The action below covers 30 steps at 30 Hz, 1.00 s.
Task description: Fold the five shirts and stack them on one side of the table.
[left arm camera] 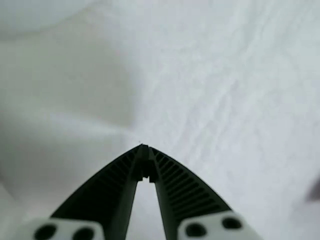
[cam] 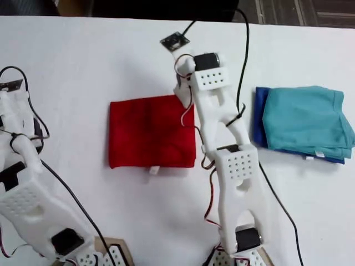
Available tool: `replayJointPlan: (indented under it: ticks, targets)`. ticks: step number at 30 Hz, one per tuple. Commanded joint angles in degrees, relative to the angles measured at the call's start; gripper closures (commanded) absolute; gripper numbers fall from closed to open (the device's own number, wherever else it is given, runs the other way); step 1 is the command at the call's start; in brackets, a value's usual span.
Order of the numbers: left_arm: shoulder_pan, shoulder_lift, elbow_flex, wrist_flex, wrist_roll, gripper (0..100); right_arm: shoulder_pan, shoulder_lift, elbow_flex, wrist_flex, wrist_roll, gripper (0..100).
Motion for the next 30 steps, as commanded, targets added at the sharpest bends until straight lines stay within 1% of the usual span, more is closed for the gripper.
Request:
replayJointPlan:
  ticks: [1,4,6,8,12,13,14,16,18,19,21,25,27,30]
  targets:
    - [0.2,-3.5,-1.8,0.0,0.4,97,0.6,-1.0,-2.5,2.0,0.1,92.8]
    - [0.2,-3.5,-1.8,-0.1,0.4,97,0.6,-3.6,-3.6,3.9,0.0,83.0]
    - [0.2,-3.5,-1.8,-0.1,0.4,97,0.2,-6.5,-4.4,4.9,0.0,81.1]
    - [0.2,-3.5,-1.8,-0.1,0.4,97,-0.3,-10.1,-4.0,5.1,0.0,83.9]
    - [0.2,-3.5,-1.8,-0.1,0.4,97,-1.5,-15.3,-1.7,5.2,0.2,96.5]
    - [0.2,-3.5,-1.8,-0.1,0.4,97,-2.2,-16.3,-0.1,5.2,0.2,98.4]
    - [0.2,-3.5,-1.8,-0.1,0.4,97,-2.9,-17.1,1.9,5.3,0.1,97.5]
    - [0.1,-3.5,-1.8,0.0,0.4,97,-4.4,-18.9,7.6,5.6,-1.2,94.3]
    - [0.0,-3.5,-1.8,0.0,0.4,97,-6.1,-21.1,14.2,5.5,-7.6,90.2]
    - [0.0,-3.5,-1.9,0.0,0.4,97,-6.9,-21.9,17.2,5.3,-10.1,87.1]
    - [0.0,-3.5,-1.9,0.0,0.4,97,-7.6,-23.2,21.5,4.7,-12.9,79.0]
    - [0.0,-3.5,-1.7,0.0,0.4,97,-7.4,-23.2,28.4,0.5,-15.8,65.4]
    - [0.0,-3.5,-1.5,0.0,0.4,97,-7.3,-23.3,32.2,-2.2,-18.9,62.8]
    - [-0.1,-3.5,-1.5,0.1,0.4,97,-7.5,-23.3,35.3,-4.9,-21.6,62.9]
